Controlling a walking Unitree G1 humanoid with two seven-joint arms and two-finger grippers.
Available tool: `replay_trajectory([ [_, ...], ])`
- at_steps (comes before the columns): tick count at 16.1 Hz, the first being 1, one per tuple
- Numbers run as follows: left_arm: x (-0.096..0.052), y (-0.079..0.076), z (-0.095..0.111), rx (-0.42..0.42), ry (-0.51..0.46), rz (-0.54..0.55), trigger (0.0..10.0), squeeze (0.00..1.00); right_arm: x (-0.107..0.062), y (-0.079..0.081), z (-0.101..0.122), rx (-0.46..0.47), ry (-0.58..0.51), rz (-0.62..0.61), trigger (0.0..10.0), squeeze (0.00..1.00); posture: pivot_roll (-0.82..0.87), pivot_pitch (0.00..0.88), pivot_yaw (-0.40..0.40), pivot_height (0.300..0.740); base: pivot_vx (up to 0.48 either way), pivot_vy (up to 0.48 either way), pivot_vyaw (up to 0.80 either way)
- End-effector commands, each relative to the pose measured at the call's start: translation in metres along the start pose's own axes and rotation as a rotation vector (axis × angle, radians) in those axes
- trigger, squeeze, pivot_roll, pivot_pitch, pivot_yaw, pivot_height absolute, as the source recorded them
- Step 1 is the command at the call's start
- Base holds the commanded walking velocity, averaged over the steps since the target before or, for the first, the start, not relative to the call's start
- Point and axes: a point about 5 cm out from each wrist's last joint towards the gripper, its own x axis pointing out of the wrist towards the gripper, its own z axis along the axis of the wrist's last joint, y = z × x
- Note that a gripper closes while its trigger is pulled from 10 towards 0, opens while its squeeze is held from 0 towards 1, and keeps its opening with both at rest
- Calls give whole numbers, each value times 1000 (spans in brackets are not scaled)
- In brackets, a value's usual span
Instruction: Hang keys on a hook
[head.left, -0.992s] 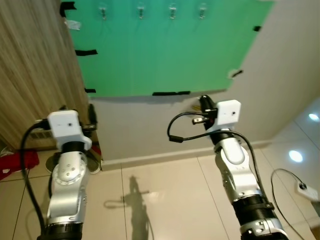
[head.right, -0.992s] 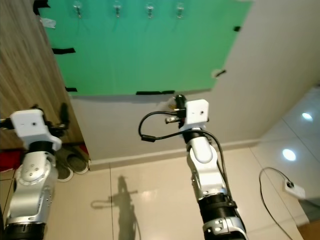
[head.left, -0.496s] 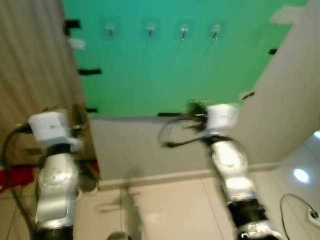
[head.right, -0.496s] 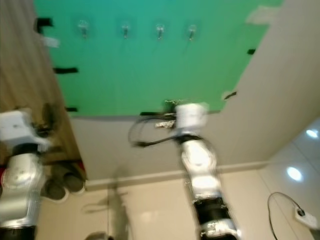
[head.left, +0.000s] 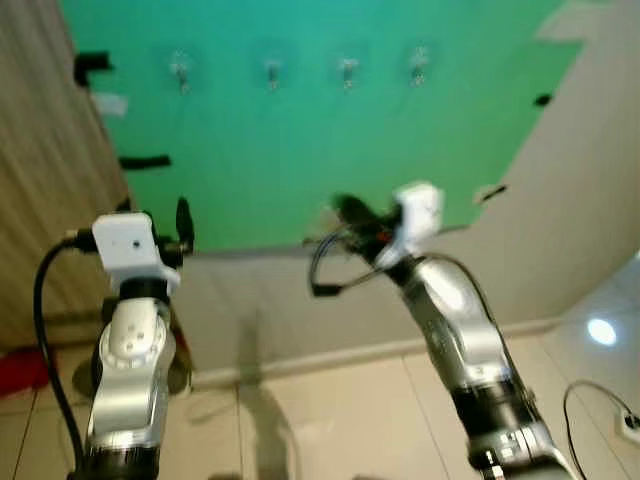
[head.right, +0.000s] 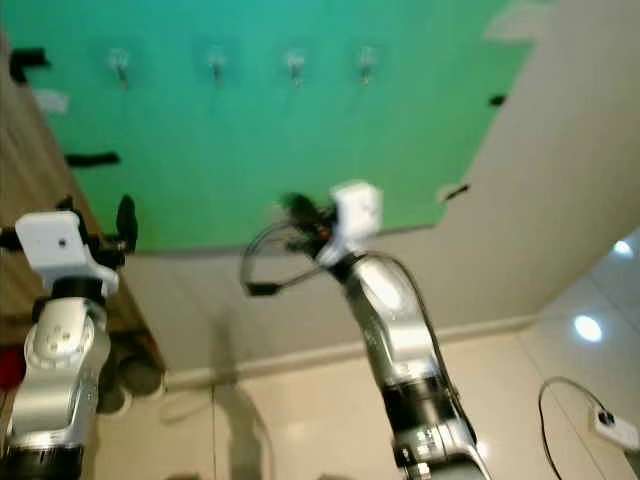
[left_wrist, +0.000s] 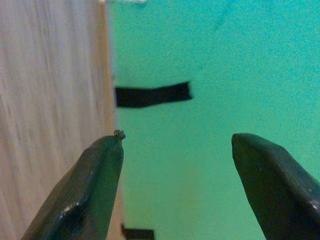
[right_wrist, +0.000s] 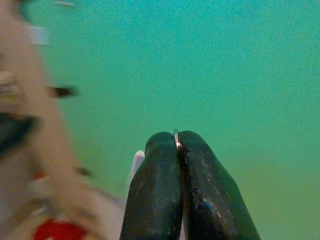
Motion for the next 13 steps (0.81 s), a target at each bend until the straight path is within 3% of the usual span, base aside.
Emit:
replay_trajectory([
  [1,3,-4,4,5,-20,-22,10000,0,-2,-3,6,12,-11,12,10000,0,0,24,-82,740,0,480,0],
  [4,3,-5,4,-9,-15,-18,10000,0,0,-13,8,-18,-10,-29,10000,0,4,15,-83,740,0,480,0],
  [7,3,-9,4,-16,-11,-35,10000,0,-4,-11,3,3,37,-18,10000,0,7,10,-83,740,0,480,0],
  [10,6,-17,2,-1,8,-68,10000,0,-1,-9,8,17,39,13,10000,0,10,4,-80,740,0,0,0],
  [13,6,-25,0,-2,18,-116,10000,0,18,-19,38,57,-43,-8,10000,0,0,4,-71,740,0,0,0],
])
